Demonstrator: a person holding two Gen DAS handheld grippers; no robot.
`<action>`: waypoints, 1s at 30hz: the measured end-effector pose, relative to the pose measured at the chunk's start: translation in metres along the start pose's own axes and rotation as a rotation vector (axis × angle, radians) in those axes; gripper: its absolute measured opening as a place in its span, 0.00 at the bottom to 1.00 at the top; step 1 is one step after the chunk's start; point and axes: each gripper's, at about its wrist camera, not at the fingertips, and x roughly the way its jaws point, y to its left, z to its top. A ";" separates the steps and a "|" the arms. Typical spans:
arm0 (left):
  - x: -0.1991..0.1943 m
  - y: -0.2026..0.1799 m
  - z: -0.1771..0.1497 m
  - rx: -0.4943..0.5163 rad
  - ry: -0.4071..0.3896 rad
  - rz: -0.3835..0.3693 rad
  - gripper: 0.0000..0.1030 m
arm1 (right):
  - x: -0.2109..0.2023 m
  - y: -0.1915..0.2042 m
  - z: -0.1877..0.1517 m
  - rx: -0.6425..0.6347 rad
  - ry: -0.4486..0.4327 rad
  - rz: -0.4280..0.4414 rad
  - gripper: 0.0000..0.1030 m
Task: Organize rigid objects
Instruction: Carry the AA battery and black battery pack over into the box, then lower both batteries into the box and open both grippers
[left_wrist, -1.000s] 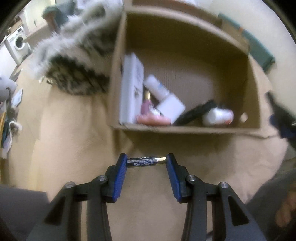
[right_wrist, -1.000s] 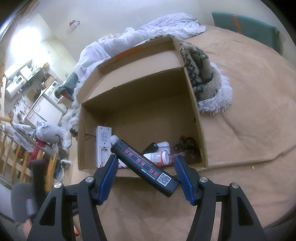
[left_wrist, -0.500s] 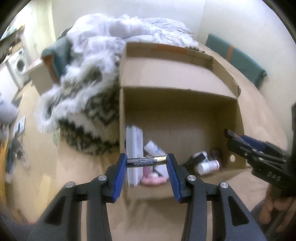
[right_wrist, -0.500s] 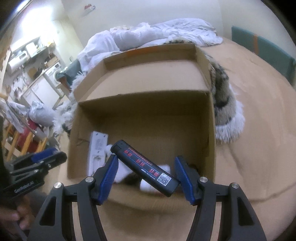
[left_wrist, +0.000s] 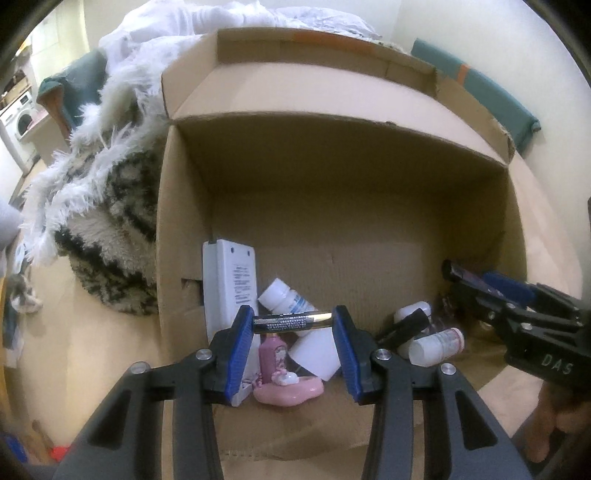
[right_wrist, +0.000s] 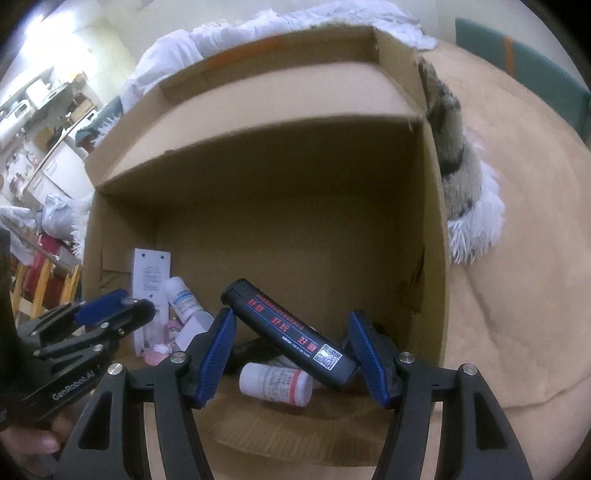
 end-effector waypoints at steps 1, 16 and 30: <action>0.002 0.001 0.000 -0.003 0.007 0.017 0.39 | 0.003 0.000 -0.001 0.007 0.008 0.000 0.65; 0.003 0.000 -0.001 -0.043 -0.006 -0.027 0.71 | 0.005 0.004 0.002 0.028 -0.008 0.041 0.82; -0.053 0.004 -0.003 -0.105 -0.062 -0.133 0.72 | -0.029 -0.003 -0.002 0.136 -0.095 0.150 1.00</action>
